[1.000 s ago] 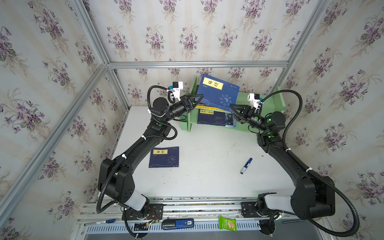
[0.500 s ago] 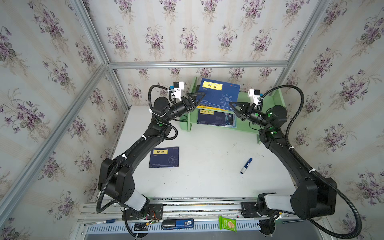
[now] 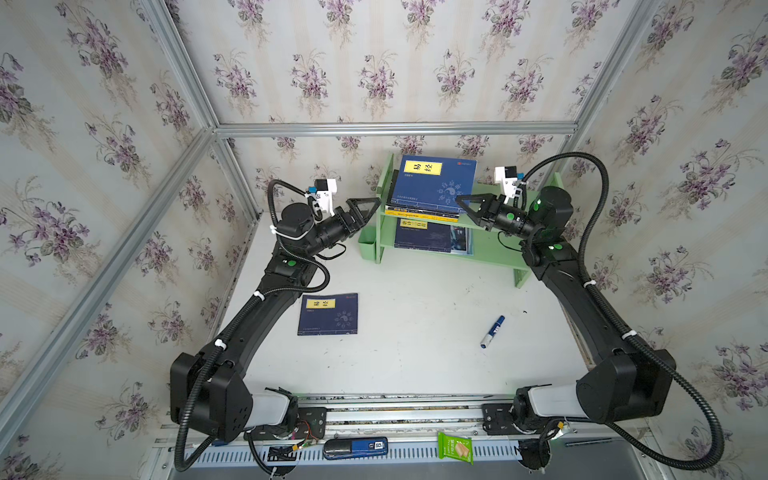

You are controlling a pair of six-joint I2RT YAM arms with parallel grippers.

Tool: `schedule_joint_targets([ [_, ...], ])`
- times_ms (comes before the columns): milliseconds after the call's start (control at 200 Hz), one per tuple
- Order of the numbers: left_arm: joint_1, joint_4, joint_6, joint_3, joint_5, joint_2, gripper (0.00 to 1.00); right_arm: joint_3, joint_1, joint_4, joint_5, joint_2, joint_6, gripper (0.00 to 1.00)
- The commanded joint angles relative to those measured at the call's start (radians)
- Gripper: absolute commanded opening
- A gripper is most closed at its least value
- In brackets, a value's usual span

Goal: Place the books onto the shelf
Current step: 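Lower the dark-blue book flat onto the black book with both grippers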

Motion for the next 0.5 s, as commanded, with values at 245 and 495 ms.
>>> schedule_joint_targets([
  [245,0.025,-0.117,0.093,-0.061,-0.004,-0.026,0.99,0.199,-0.002,-0.195,-0.006,0.176,-0.119,0.09],
  [495,0.030,-0.119,0.097,-0.054,0.030,0.008,0.99,0.268,-0.001,-0.200,-0.031,0.266,-0.120,0.08],
])
